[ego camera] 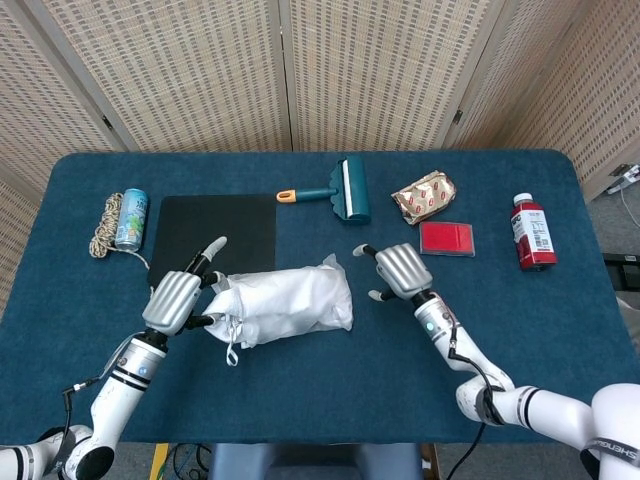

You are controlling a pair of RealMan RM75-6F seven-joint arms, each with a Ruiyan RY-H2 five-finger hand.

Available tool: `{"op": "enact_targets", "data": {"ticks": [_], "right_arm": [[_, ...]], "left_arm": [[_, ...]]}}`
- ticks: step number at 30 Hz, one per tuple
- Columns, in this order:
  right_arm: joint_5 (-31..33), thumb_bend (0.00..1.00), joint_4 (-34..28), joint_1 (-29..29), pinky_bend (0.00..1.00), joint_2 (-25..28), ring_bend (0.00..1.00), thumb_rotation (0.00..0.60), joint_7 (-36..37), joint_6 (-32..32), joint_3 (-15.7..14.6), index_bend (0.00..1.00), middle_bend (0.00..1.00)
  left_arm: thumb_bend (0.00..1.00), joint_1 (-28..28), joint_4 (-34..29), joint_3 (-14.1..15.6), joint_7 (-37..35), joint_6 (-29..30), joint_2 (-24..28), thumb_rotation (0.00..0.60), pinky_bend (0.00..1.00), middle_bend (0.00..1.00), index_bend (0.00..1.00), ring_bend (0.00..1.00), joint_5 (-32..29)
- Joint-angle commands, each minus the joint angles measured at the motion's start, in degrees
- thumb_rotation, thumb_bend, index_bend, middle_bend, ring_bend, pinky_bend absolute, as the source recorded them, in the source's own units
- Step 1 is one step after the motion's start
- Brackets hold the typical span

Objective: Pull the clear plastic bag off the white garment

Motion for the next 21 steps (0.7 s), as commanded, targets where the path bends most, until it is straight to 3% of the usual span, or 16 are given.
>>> {"op": "enact_targets", "data": {"ticks": [1,21], "right_arm": [[0.71,0.0,1.52,1.42,1.0,-0.99,1.0,0.6,-1.04,-1.33,0.7,0.31,1.0],[-5.55,0.02,14.67,9.1,1.0,-5.61,1.0,0.6,-5.0,-4.3,-1.17,0.33,1.0]], "left_arm": [[0.51,0.02,-0.07,-0.03,0.08,-0.02,0.05,0.6,0.21,0.0,0.73,0.0,0.0],[0.51,0.03,0.02,-0.11,-0.01,-0.33,-0.31,0.6,0.21,0.0,0.73,0.0,0.15]]}}
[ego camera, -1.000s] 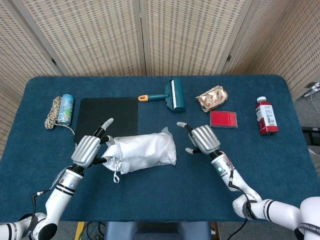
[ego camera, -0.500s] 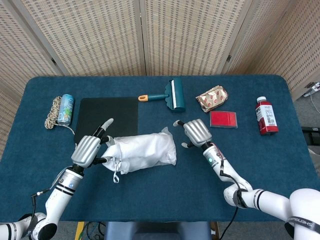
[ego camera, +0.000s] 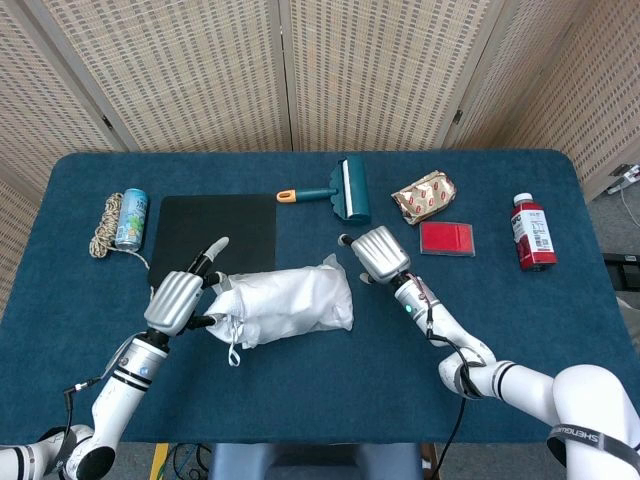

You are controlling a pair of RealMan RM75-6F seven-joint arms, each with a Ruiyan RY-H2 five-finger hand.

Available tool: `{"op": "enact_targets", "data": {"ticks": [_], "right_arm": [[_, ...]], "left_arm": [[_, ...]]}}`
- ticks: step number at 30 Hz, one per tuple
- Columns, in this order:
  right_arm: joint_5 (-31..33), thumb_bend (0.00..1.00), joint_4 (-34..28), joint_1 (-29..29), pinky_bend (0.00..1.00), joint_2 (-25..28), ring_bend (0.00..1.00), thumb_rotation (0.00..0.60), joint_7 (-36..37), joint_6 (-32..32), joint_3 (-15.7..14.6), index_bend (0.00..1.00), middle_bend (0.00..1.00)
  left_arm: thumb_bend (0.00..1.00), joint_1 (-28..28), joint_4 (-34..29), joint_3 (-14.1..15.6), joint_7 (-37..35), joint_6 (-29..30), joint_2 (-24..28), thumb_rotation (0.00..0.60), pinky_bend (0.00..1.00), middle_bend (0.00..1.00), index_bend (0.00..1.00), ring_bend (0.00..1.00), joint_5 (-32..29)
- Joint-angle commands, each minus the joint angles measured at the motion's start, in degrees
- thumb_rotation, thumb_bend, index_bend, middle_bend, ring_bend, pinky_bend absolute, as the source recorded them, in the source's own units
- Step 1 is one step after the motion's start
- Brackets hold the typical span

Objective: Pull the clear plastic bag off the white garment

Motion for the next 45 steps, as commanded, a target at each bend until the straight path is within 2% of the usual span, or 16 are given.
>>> {"op": "enact_targets", "data": {"ticks": [1,11,17,25,32,36,45], "right_arm": [[-1.44,0.02,2.29,1.15,1.0,-1.41,1.0,0.6,0.93,-0.42,-0.76,0.33,1.0],[-5.62,0.05,10.27,3.13,1.0,-6.32,1.0,0.6,6.62,0.51,-2.86,0.33,1.0],[-6.62,0.16,13.49,4.41,1.0,-7.98,1.0,0.6,8.39,0.12,-3.22,0.35,1.0],[-6.36,0.25,16.13,5.63,1.0,-9.46,1.0,0.6,9.03,-1.52,-3.22,0.36,1.0],[-5.43,0.26,16.01,5.8,1.0,-9.63,1.0,0.6,8.79,-3.28,-3.28,0.37,1.0],[-4.84,0.27,15.63,5.8,1.0,-9.65,1.0,0.6,8.37,-4.02,-3.2,0.41,1.0],[-3.91,0.33,14.89,5.72,1.0,-9.52,1.0,0.6,7.32,-4.54,-2.93,0.59,1.0]], "left_arm": [[0.51,0.02,0.15,-0.01,-0.18,-0.06,-0.09,0.6,0.21,0.0,0.73,0.0,-0.04],[0.51,0.06,0.56,0.1,-0.55,-0.25,-0.36,0.6,0.21,0.0,0.73,0.0,0.17],[0.51,0.15,0.56,0.05,-0.53,-0.17,-0.34,0.6,0.21,0.0,0.73,0.0,0.13],[0.51,0.21,0.65,0.07,-0.63,-0.22,-0.47,0.6,0.21,0.0,0.73,0.0,0.14],[0.51,0.34,0.9,0.19,-0.77,-0.19,-0.63,0.6,0.21,0.0,0.73,0.0,0.22],[0.51,0.39,0.94,0.24,-0.73,-0.15,-0.67,0.6,0.21,0.0,0.73,0.0,0.3],[0.51,0.54,0.88,0.24,-0.71,-0.09,-0.51,0.6,0.21,0.0,0.73,0.0,0.32]]}}
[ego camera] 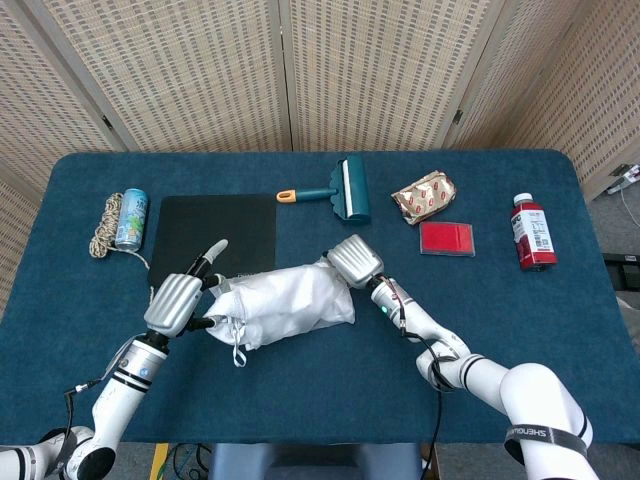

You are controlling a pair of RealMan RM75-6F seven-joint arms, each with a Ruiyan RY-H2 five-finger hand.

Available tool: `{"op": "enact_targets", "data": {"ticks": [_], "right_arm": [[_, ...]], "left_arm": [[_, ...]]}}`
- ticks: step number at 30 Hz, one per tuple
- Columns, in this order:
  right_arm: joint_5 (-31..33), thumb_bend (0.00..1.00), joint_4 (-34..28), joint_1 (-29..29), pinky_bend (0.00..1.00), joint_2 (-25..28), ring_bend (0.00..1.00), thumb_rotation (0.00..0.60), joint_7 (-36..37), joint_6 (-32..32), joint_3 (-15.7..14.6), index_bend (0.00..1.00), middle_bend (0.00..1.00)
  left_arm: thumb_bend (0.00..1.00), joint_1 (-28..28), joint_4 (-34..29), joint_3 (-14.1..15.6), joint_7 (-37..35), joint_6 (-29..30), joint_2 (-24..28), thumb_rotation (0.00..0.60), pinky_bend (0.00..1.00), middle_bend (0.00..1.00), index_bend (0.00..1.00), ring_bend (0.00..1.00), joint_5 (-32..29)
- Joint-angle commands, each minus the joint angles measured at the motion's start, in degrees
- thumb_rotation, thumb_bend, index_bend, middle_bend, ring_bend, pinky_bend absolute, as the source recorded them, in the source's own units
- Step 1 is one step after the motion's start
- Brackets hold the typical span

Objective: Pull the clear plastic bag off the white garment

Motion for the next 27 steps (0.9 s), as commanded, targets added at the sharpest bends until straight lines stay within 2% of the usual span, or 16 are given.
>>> {"op": "enact_targets", "data": {"ticks": [1,27], "right_arm": [[0.16,0.33,-0.24,-0.09,1.0,0.13,1.0,0.6,-0.18,0.01,0.05,0.6,1.0],[2.38,0.36,-7.51,-4.01,1.0,5.72,1.0,0.6,-3.2,2.18,-0.2,0.64,1.0]], "left_arm": [[0.51,0.04,0.01,0.01,0.02,0.03,0.03,0.6,0.21,0.0,0.73,0.0,0.0],[0.52,2.38,2.46,0.75,-0.73,1.7,1.64,0.6,0.21,0.01,0.74,0.0,-0.29]]}}
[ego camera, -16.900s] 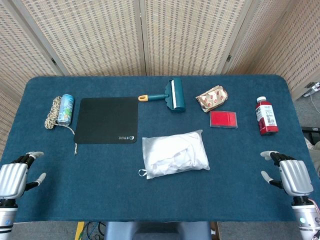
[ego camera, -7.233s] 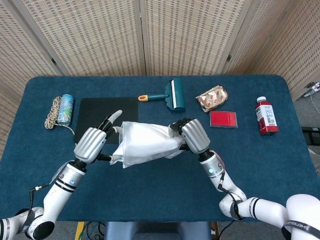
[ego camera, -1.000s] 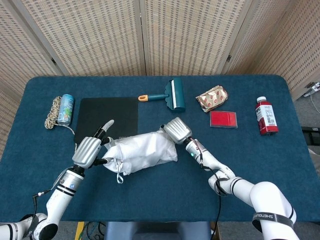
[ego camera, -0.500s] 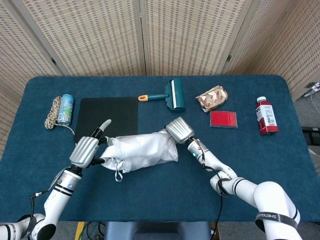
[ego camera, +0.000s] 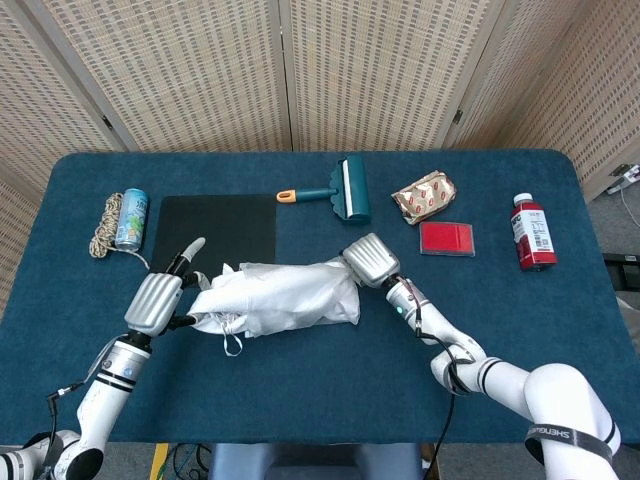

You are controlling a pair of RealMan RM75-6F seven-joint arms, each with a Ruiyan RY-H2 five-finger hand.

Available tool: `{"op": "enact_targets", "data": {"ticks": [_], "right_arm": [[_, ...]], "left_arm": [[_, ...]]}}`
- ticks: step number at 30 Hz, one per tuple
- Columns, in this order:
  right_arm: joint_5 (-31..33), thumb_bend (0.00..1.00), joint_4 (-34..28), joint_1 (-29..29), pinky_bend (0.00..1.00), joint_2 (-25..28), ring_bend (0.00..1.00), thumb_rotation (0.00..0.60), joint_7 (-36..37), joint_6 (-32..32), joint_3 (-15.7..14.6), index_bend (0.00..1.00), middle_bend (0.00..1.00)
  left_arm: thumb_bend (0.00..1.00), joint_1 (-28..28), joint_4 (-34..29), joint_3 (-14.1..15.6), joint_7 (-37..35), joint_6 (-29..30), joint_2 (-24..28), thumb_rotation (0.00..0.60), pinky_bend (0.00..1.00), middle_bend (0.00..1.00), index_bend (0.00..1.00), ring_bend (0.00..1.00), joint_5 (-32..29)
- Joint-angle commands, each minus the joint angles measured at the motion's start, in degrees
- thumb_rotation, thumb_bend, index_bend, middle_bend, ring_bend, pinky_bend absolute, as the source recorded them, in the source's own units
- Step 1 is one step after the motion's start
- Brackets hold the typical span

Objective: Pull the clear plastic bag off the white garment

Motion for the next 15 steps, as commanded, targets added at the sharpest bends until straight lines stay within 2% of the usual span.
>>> {"op": "enact_targets", "data": {"ticks": [1,15], "right_arm": [[0.25,0.36,-1.22,-0.76,1.0,0.98,1.0,0.6,-0.44,0.64,-0.12,0.64,1.0],[1.75,0.36,-9.45,-6.66,1.0,7.79,1.0,0.6,-2.53,5.18,-1.28,0.64,1.0]], "left_arm": [[0.52,0.32,0.43,0.06,-0.29,0.29,0.07,0.6,0.21,0.01,0.74,0.0,0.02],[0.53,1.46,1.44,-0.4,-1.68,1.14,0.59,0.6,0.21,0.01,0.75,0.0,-0.32]]}}
